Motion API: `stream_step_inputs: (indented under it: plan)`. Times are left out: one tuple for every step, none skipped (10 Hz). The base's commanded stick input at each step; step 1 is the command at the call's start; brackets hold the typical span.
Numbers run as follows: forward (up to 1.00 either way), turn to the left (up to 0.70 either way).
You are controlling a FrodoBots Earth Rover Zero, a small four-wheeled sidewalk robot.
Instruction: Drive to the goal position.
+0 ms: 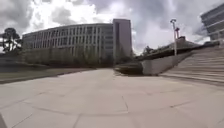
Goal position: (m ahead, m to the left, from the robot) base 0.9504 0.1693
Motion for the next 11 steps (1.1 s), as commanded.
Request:
stream_step_inputs:
  plan:
    - [1.0, 0.0]
    - [1.0, 0.0]
    - [1.0, 0.0]
    - [1.0, 0.07]
    - [1.0, 0.1]
    - [1.0, 0.16]
    - [1.0, 0.13]
    - [1.0, 0.04]
    - [1.0, 0.16]
    - [1.0, -0.15]
    - [1.0, -0.4]
